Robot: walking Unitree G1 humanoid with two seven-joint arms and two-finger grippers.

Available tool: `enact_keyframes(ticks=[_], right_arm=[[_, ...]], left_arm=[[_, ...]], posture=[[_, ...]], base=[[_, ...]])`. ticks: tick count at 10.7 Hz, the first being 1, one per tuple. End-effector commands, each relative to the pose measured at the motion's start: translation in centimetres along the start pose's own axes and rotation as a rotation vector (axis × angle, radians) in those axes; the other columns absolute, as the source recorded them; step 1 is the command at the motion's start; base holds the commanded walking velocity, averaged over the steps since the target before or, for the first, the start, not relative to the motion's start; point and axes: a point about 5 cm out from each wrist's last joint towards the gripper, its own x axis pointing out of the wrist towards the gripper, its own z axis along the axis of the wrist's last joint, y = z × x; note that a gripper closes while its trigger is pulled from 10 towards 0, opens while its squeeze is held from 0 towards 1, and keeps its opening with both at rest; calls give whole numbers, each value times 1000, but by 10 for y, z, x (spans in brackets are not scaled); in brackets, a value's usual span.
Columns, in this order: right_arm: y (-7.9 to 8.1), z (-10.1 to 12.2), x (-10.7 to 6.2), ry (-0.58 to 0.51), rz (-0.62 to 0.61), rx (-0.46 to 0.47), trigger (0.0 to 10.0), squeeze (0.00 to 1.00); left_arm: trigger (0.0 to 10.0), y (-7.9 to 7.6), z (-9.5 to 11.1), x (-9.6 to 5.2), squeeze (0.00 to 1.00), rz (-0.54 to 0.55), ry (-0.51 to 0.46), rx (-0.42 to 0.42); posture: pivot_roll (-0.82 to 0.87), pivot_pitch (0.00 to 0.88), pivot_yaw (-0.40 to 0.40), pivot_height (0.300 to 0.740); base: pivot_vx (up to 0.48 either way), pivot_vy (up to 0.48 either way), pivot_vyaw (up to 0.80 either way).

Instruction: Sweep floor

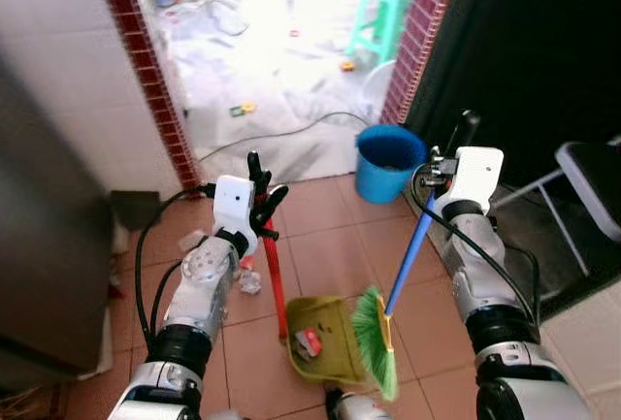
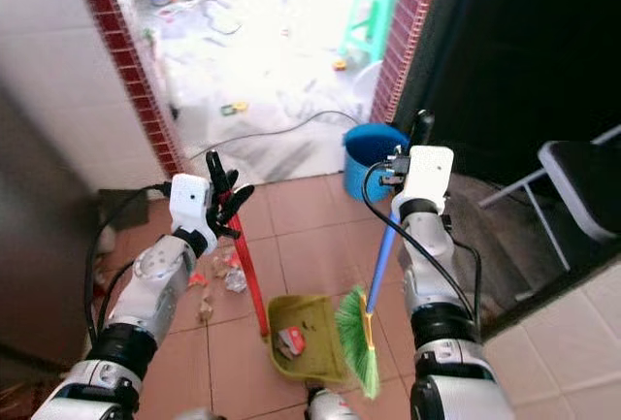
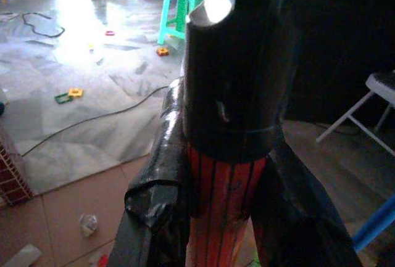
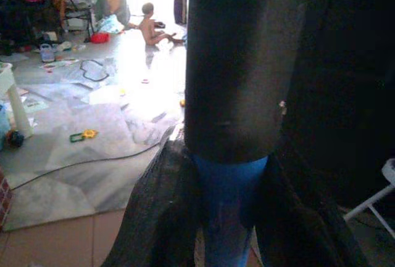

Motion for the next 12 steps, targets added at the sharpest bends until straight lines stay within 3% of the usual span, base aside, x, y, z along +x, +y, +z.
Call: enact_keyframes(ticks=[1,10,12], right_arm=[[3,8,4,-41,10,-6,10000,0],[8,7,4,-43,17,-9,10000,0],[9,-3,-1,-17,12,-8,10000,0]], left_arm=[[10000,1,11,1,0,3,-47,5],[10000,-2,11,3,0,-18,-38,-17],[10000,-4,6,1,0,-17,-25,-29]], posture=[[-42,0,-3,740],[-41,0,-5,740],[-39,0,-3,740]], base=[[0,0,0],[0,-303,0],[0,-386,0]])
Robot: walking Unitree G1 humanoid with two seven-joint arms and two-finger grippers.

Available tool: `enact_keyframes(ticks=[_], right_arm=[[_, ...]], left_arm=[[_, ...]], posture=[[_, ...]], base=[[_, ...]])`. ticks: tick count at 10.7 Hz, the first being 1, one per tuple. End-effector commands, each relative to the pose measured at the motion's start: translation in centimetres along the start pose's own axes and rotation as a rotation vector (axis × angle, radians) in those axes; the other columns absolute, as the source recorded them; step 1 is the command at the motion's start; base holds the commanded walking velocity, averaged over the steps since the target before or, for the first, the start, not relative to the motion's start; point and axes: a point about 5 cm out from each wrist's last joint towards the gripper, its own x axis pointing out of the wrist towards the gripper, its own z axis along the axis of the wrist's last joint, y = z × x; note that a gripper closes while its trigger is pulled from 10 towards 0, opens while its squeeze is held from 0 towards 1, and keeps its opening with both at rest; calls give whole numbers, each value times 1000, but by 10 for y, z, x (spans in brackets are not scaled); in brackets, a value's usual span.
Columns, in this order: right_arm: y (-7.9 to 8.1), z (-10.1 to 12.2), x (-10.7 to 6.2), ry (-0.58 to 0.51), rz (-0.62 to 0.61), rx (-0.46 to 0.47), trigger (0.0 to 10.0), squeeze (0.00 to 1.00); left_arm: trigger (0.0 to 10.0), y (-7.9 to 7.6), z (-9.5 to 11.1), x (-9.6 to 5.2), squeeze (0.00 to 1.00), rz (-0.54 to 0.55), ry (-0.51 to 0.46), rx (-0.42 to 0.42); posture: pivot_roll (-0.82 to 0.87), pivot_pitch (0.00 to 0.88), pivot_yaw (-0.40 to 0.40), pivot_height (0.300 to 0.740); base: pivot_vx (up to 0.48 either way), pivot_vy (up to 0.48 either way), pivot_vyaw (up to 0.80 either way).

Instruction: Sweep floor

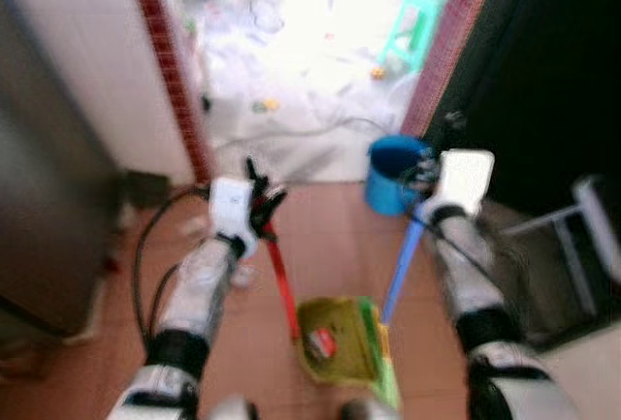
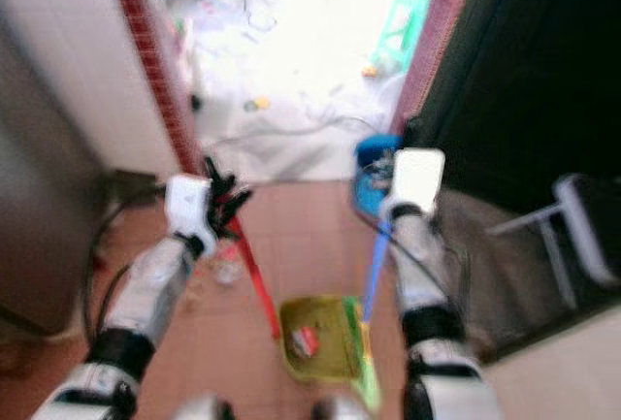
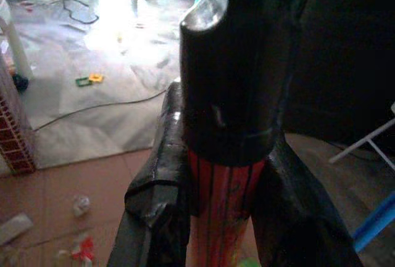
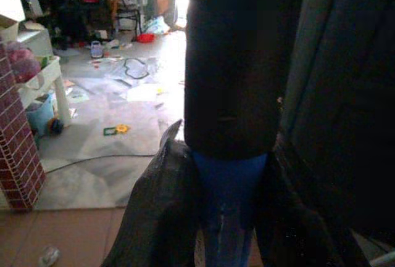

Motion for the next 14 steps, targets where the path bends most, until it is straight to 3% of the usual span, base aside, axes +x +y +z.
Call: enact_keyframes(ticks=[1,3,5,7,9,11,14], right_arm=[[-5,1,1,-13,-14,-18,10000,0],[1,3,2,-9,14,-76,10000,0],[25,14,5,-35,98,-78,10000,0],[35,5,5,-6,87,-27,10000,0],[26,3,3,-3,15,48,10000,0],[34,6,4,-24,42,42,10000,0],[26,4,3,-16,40,21,10000,0]], left_arm=[[10000,-4,13,5,0,-24,-47,23],[10000,5,23,5,0,17,-81,79],[10000,14,43,1,0,72,-159,164],[10000,28,35,-8,0,141,-127,64],[10000,28,28,-9,0,143,-106,20],[10000,26,37,-6,0,125,-145,-11],[10000,27,35,-4,0,130,-135,-29]], posture=[[-38,0,-1,740],[-40,0,-51,740],[-27,0,-68,740],[-16,0,-12,740],[-17,0,8,740],[-32,0,-3,740],[-41,0,-22,740]], base=[[0,-390,0],[0,-146,0],[0,0,0],[0,0,0],[0,0,0],[0,0,-222],[0,0,-442]])
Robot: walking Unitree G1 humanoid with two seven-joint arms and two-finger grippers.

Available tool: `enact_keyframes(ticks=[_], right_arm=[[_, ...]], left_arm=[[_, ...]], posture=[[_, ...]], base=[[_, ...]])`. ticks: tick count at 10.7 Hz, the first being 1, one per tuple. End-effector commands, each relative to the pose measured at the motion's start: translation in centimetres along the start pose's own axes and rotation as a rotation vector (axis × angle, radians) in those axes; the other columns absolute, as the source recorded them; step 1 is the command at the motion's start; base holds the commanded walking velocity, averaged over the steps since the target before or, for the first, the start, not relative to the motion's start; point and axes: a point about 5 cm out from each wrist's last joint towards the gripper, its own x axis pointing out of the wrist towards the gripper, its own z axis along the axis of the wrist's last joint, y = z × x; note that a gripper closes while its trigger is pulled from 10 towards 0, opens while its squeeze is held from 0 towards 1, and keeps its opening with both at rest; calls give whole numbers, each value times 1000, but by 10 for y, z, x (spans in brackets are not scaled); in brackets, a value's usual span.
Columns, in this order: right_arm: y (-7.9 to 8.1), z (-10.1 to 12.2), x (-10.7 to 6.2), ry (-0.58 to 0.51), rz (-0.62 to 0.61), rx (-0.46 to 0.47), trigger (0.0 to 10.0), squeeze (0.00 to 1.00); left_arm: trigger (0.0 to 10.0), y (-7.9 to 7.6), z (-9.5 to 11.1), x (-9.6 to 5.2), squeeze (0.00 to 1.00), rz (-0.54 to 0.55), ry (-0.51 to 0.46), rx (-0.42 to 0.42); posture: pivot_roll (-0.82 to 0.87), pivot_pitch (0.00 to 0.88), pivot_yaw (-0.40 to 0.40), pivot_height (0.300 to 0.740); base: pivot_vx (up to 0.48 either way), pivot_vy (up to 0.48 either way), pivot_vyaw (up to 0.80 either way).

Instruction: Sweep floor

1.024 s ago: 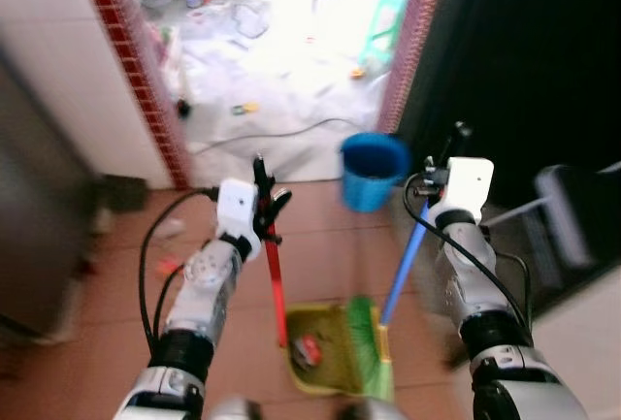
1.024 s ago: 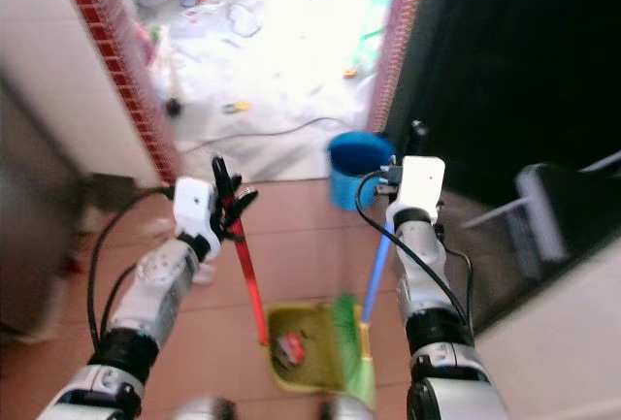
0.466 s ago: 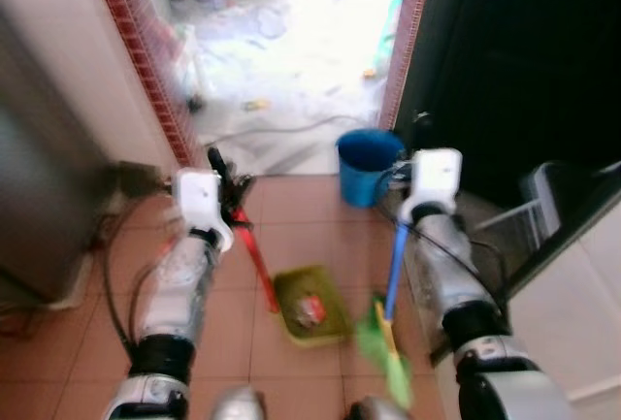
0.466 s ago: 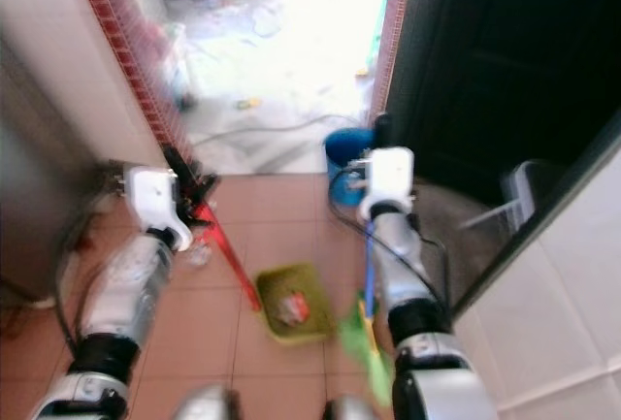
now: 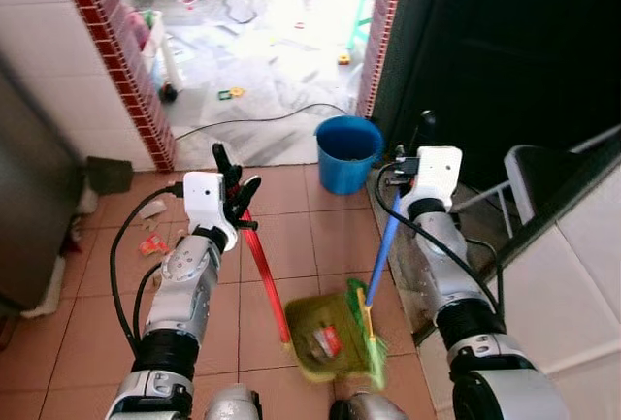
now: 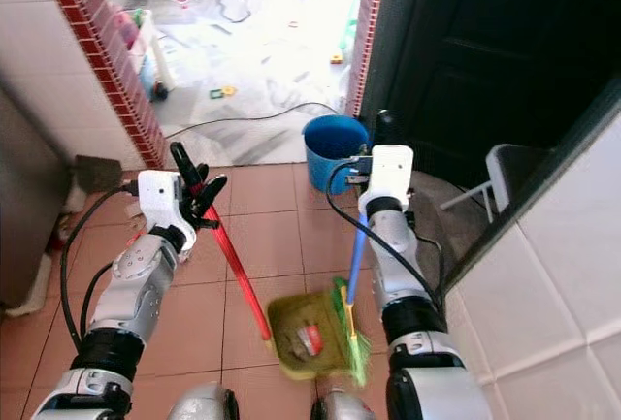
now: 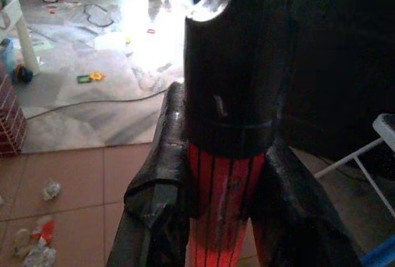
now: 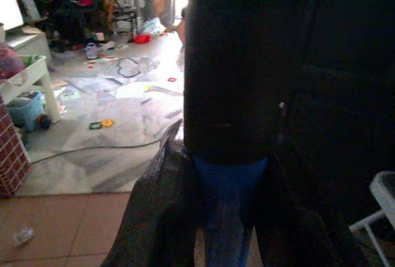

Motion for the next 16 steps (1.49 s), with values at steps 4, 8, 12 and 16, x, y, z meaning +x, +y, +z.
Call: enact_keyframes(ticks=[4,8,12,16], right_arm=[[8,10,8,-32,17,-1,10000,0],[9,9,9,-30,24,7,10000,0],[7,9,10,-30,22,4,10000,0],[10,16,10,-76,82,-9,10000,0]], left_arm=[[10000,-9,26,13,0,-61,-93,-14],[10000,-13,26,13,0,-64,-99,-9],[10000,-14,32,13,0,-16,-143,38],[10000,-16,42,9,0,42,-194,125]], posture=[[-47,0,-10,740],[-42,0,-13,740],[-38,0,-14,740],[-27,0,-13,740]], base=[[0,480,-800],[0,480,-664],[0,0,-494],[0,0,192]])
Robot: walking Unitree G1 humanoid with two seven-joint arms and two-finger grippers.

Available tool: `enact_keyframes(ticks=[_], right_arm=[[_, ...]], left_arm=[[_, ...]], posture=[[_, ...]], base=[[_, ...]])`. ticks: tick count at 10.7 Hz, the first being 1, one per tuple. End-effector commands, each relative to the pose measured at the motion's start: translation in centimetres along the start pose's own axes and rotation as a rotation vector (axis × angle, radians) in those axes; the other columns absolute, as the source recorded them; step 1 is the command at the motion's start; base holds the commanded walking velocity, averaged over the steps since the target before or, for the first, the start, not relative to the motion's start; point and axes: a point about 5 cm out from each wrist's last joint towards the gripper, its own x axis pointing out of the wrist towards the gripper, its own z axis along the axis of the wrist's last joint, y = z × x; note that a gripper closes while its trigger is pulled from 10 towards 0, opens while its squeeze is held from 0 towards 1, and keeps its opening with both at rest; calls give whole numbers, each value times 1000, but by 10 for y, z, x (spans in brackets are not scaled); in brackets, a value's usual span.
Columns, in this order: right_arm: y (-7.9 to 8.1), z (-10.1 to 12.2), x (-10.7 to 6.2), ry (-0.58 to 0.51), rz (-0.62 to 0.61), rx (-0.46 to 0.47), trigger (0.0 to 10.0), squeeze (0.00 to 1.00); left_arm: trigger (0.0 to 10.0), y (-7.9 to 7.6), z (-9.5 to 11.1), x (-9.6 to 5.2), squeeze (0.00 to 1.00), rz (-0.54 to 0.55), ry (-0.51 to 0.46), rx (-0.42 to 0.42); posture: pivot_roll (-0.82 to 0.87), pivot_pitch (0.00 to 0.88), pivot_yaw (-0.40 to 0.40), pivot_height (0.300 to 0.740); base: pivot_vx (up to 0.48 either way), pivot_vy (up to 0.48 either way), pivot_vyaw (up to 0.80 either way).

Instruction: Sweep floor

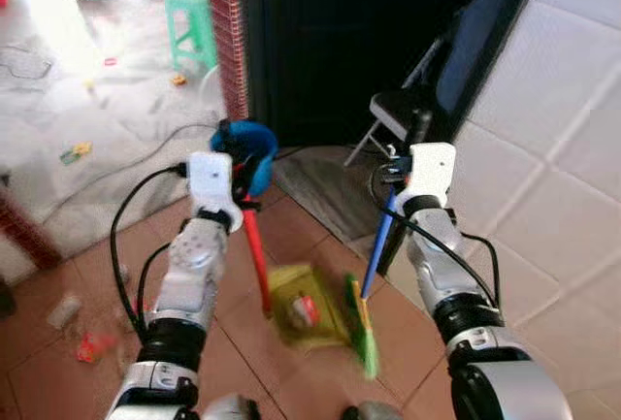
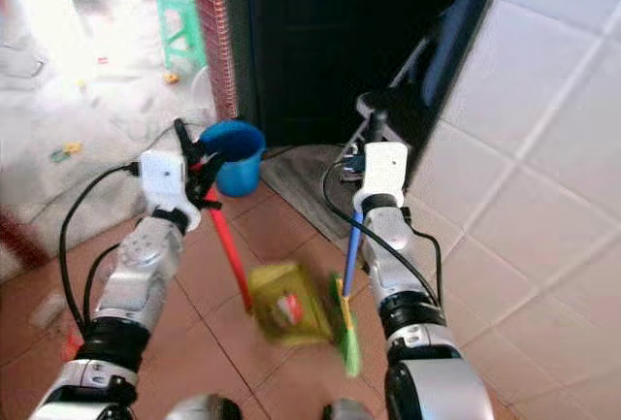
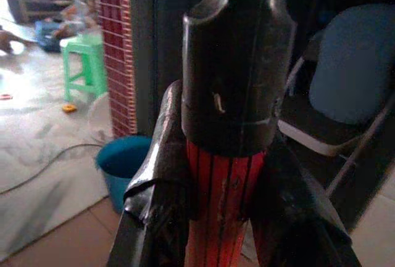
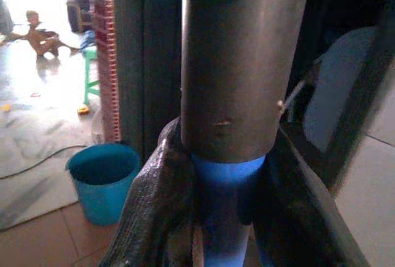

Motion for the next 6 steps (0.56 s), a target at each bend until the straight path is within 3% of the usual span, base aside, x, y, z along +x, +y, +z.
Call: enact_keyframes(ticks=[1,4,6], right_arm=[[4,14,5,-63,25,-1,10000,0],[11,31,8,-125,55,6,10000,0],[7,24,4,-100,51,-1,10000,0]], left_arm=[[10000,0,16,1,0,10,-77,27],[10000,-3,27,-2,0,39,-93,50],[10000,4,18,-2,0,85,-62,48]], posture=[[-16,0,-19,740],[0,0,-6,740],[-7,0,-13,740]], base=[[0,0,763],[0,0,750],[0,0,209]])
